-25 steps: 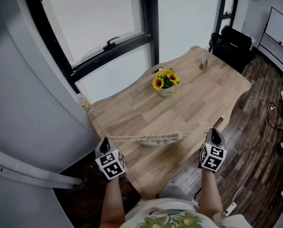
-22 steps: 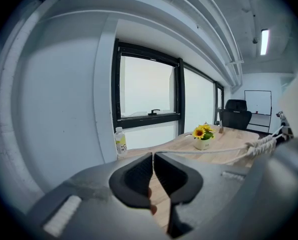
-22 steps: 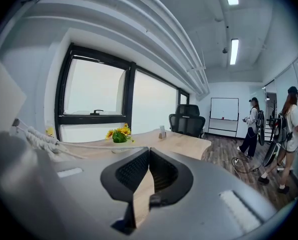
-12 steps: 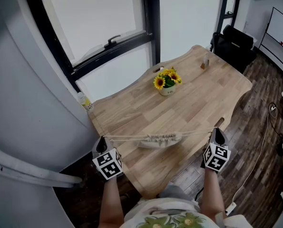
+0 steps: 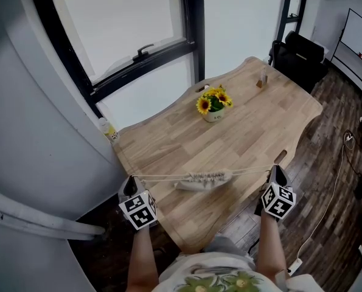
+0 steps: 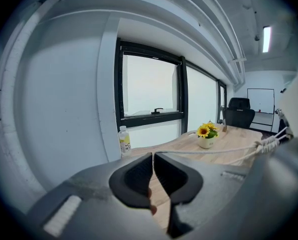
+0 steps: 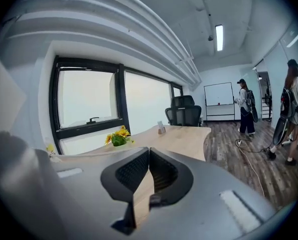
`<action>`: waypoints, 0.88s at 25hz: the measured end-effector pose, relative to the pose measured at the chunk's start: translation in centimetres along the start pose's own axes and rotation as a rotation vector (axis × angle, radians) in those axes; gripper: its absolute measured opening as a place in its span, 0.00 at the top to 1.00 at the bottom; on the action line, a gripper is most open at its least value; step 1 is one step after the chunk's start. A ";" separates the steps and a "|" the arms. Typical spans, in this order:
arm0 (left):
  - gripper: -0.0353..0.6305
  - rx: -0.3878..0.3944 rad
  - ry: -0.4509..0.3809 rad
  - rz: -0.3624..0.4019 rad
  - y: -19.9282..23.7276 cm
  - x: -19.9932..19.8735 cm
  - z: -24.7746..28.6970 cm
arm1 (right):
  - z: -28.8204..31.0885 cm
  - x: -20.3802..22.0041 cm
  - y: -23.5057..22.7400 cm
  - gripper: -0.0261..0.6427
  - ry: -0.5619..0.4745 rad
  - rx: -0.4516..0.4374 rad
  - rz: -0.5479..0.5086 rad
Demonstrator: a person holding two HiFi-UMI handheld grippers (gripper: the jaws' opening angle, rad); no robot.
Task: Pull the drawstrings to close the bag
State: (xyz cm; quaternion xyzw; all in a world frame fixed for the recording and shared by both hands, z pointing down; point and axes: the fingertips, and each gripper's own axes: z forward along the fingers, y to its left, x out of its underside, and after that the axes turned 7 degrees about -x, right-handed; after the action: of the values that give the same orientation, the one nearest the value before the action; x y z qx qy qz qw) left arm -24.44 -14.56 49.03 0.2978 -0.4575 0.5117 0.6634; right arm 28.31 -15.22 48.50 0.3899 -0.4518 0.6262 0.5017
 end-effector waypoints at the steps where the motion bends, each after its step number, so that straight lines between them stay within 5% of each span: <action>1: 0.91 -0.001 0.004 -0.009 0.1 0.1 0.1 | 0.1 0.1 -0.2 0.95 0.003 0.000 0.023; 22: 0.91 0.007 0.035 -0.057 1.2 0.8 0.9 | 1.5 0.4 -3.8 0.95 0.023 0.054 0.134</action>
State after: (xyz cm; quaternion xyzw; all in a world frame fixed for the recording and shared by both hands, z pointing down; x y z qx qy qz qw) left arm -25.84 -14.68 50.05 0.3040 -0.4354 0.4993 0.6846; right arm 32.02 -16.21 50.01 0.3647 -0.4540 0.6749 0.4531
